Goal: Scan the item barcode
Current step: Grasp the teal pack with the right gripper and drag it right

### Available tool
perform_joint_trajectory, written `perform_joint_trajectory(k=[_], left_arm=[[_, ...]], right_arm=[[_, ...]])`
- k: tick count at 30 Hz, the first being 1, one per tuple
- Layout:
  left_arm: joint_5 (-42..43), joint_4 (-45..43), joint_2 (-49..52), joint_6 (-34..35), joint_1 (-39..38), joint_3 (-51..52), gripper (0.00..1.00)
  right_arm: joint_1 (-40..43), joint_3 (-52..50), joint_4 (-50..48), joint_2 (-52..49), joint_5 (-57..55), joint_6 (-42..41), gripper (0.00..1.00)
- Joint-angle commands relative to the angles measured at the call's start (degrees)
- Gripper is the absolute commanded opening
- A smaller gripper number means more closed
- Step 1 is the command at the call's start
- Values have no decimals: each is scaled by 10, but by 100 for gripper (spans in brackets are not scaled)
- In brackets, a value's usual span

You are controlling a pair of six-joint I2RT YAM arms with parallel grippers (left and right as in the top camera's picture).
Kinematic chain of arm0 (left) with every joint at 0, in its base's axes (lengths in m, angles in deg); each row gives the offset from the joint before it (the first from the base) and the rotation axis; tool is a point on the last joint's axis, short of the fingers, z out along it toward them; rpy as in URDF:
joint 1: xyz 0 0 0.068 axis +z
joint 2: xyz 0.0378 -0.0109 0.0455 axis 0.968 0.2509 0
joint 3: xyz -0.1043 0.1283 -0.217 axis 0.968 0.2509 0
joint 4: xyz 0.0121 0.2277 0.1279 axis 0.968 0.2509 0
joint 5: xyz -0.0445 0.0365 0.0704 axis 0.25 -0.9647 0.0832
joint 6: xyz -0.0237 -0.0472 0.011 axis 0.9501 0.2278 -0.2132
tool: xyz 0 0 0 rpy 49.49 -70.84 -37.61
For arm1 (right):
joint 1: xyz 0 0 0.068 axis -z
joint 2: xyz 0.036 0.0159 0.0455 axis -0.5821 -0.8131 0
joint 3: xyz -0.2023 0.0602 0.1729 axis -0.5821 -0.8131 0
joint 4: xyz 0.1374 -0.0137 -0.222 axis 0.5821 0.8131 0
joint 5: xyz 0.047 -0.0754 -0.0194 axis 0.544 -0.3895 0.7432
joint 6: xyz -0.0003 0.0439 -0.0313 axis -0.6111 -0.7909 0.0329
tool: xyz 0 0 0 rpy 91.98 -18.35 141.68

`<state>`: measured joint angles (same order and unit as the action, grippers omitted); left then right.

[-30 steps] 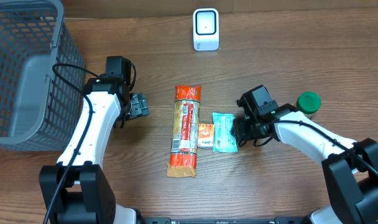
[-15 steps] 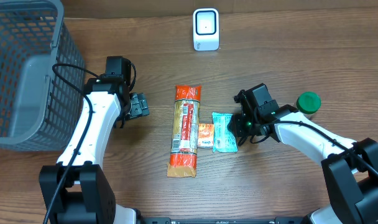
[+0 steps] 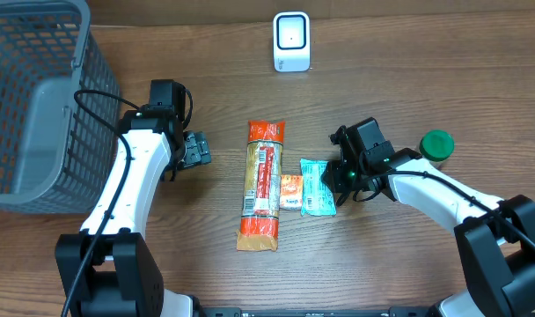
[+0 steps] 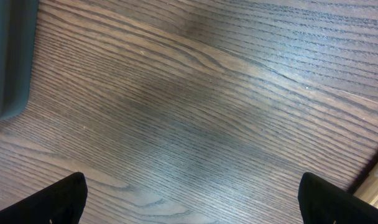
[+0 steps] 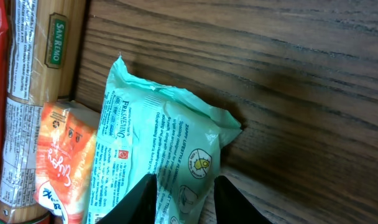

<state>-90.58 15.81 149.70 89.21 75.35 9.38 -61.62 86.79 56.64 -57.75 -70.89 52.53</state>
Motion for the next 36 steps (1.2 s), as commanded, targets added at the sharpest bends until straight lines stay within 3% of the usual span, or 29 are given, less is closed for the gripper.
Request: perform_joint_trajectory(k=[1,12,16,31,36], left_arm=[[-10,-1,-7,-7,1,-6,100],[-10,-1,-7,-7,1,-6,100],[-10,-1,-7,-7,1,-6,100],[-10,-1,-7,-7,1,-6,100],[-10,-1,-7,-7,1,-6,100]], right_arm=[[-4,-6,-3,-5,3,1,31],[-4,-33,-24,-5,-9,2,23],[3,-27,-20,-2,-12,1,4],[122,-7,-10,30,-14,4,4],[123,26,19,34,-12,6,13]])
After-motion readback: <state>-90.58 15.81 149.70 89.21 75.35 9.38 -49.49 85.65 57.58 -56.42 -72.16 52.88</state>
